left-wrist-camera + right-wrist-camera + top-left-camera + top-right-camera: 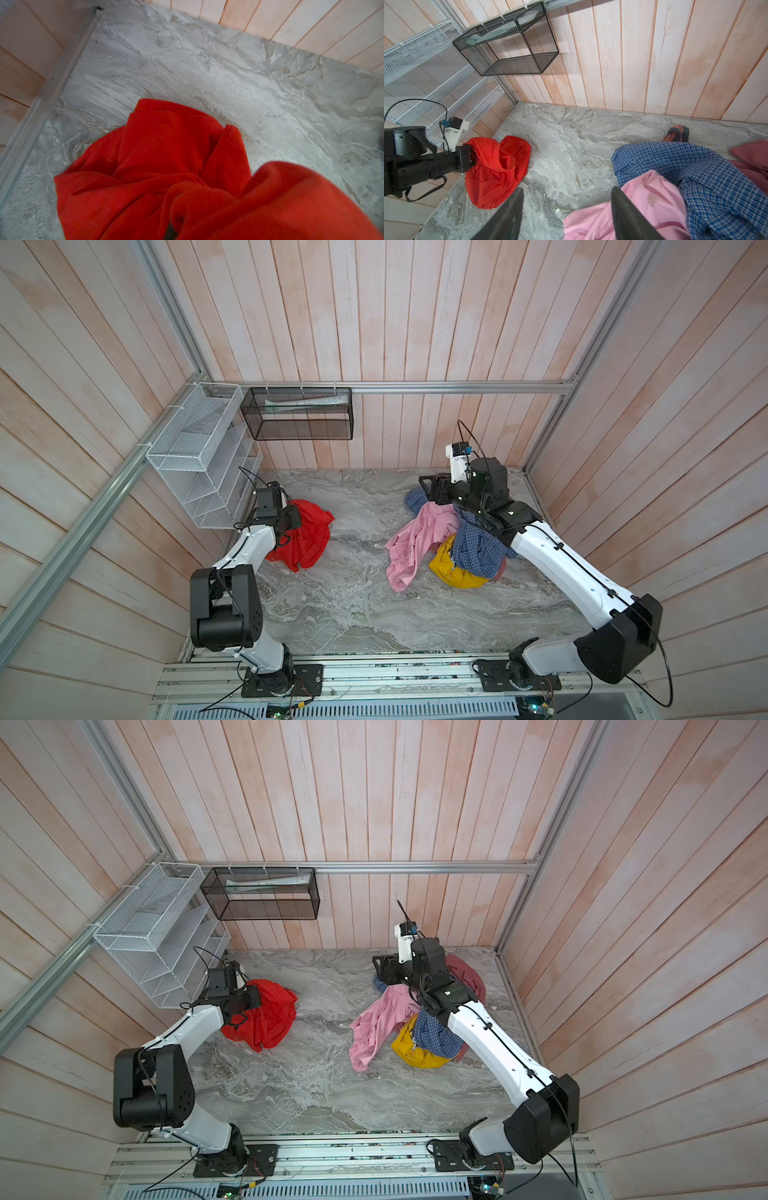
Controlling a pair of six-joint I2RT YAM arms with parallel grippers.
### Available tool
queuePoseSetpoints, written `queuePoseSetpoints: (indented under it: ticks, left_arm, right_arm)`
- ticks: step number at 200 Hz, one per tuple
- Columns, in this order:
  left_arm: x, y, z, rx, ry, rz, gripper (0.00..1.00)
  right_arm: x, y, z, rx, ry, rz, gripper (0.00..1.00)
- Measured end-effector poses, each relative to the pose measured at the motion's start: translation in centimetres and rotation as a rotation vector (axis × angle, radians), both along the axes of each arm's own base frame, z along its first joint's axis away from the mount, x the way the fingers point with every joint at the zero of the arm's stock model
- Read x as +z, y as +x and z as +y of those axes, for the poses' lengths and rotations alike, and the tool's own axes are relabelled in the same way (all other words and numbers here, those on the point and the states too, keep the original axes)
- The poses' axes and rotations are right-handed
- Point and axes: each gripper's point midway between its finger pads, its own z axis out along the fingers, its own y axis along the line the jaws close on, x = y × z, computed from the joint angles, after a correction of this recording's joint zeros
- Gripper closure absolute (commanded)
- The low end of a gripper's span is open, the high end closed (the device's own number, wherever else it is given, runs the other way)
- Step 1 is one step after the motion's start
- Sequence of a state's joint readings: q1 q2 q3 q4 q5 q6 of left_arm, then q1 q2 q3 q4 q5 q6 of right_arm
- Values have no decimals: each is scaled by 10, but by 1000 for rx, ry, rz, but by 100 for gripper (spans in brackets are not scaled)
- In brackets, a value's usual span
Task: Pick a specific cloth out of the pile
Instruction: 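Lower the red shirt onto the table with the left gripper, then open the left gripper and release the red shirt on the table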
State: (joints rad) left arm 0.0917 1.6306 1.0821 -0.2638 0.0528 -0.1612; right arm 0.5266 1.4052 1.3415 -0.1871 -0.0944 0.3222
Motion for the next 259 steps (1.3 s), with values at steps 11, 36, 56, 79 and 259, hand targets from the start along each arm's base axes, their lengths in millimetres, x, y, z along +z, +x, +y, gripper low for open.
queuePoseSetpoints:
  ticks: [11,36,56,79,259]
  left_arm:
    - [-10,0,-1,-6,-11,41,96]
    - [-36,-11,-4,-4,-32,144,91]
    - [-50,-21,-4,5,-43,211,77]
    - [-59,-28,-2,14,-49,264,65]
    - [15,-1,14,-65,-24,124,0]
  right_arm:
    - [0,0,0,0,0,0,33]
    - [0,0,0,1,0,1,33]
    - [0,0,0,1,-1,1,33]
    - [-1,-1,0,2,-2,3,33]
    - [-5,4,-4,-7,-24,19,31]
